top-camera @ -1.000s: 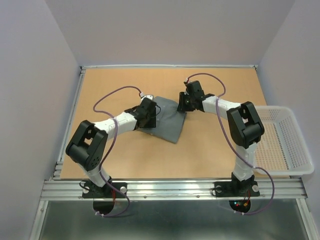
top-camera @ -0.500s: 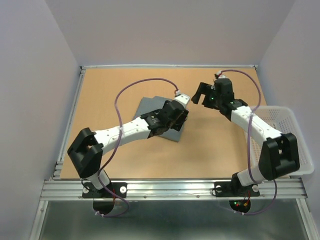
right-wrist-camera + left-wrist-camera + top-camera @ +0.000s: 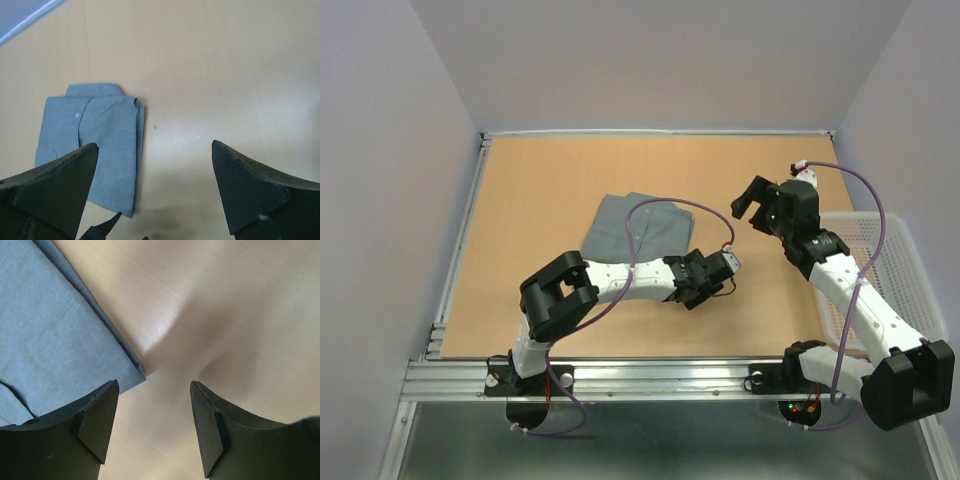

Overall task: Fold and stack the long sleeve shirts
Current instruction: Fold the shirt

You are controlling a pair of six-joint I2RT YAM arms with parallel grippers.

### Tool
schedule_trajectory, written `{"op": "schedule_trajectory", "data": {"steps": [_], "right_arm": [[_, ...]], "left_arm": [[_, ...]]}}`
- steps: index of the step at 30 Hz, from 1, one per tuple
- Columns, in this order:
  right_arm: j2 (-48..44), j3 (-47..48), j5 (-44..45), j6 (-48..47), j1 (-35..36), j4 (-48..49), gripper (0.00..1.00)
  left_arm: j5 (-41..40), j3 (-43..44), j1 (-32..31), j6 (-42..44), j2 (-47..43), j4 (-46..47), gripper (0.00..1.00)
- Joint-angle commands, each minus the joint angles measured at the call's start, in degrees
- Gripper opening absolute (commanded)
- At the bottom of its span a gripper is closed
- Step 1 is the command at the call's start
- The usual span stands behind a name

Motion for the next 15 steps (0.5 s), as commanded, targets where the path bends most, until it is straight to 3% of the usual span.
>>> {"op": "schedule_trajectory", "data": {"steps": [1, 7, 15], "right_arm": [[-0.69, -1.72, 1.75, 0.98, -0.06, -0.51, 1.00], [-0.60, -1.81, 0.96, 1.24, -0.06, -0.42, 1.00], [0.19, -1.37, 0.43, 0.89, -0.06, -0.33, 1.00]], "left_arm": [[-4.98, 3.03, -0.41, 1.88, 1.14, -3.26, 0.71], [-11.23, 2.15, -0.41, 2.58, 2.81, -3.00, 0.70], [-11.94, 1.97, -0.41, 2.58, 5.10, 0.69, 0.66]]}}
